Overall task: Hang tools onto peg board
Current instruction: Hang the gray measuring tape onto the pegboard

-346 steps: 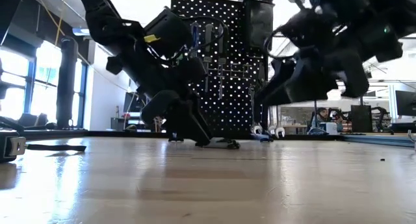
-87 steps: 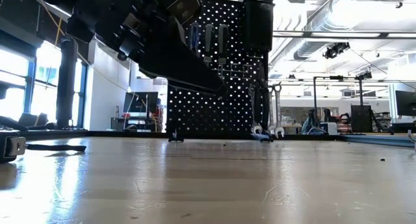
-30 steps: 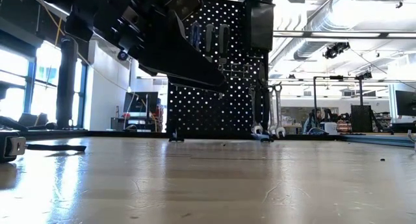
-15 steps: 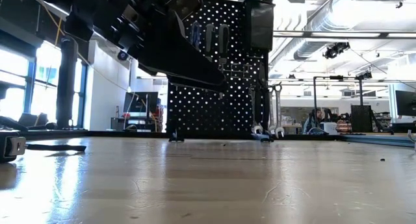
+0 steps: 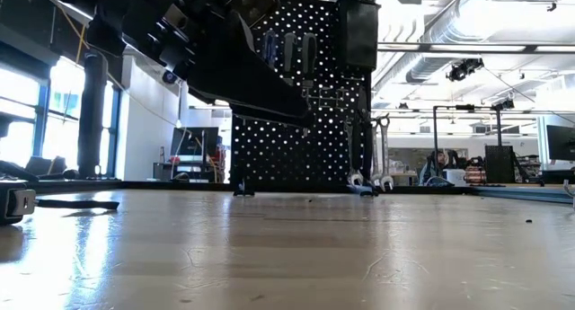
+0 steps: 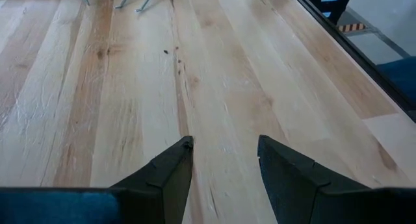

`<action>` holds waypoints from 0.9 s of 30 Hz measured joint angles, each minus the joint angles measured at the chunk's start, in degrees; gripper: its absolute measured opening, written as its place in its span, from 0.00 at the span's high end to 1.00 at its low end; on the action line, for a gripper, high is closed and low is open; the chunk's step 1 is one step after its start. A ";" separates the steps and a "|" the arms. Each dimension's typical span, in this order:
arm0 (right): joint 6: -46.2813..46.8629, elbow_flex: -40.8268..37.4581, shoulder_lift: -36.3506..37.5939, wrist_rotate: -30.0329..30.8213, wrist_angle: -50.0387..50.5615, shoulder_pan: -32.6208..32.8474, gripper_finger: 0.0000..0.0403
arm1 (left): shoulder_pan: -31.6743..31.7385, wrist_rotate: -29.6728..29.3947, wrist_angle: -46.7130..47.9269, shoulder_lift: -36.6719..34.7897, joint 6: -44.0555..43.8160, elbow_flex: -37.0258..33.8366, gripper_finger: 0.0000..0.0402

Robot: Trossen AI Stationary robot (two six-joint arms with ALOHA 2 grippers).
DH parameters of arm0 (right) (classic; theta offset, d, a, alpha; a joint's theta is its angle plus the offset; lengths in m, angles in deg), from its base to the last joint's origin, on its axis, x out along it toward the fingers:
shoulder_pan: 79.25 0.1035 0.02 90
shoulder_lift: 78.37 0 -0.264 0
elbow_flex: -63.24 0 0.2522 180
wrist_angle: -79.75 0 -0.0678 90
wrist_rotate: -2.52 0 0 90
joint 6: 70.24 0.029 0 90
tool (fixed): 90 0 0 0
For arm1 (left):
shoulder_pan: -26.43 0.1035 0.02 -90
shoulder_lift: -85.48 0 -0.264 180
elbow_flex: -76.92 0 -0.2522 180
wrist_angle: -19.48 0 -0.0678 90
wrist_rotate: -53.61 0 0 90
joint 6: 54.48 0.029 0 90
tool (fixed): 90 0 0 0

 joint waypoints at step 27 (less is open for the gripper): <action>-2.63 -0.02 4.74 -0.83 -1.90 17.49 0.68 | 0.04 -0.86 12.38 -4.61 -0.05 0.02 0.59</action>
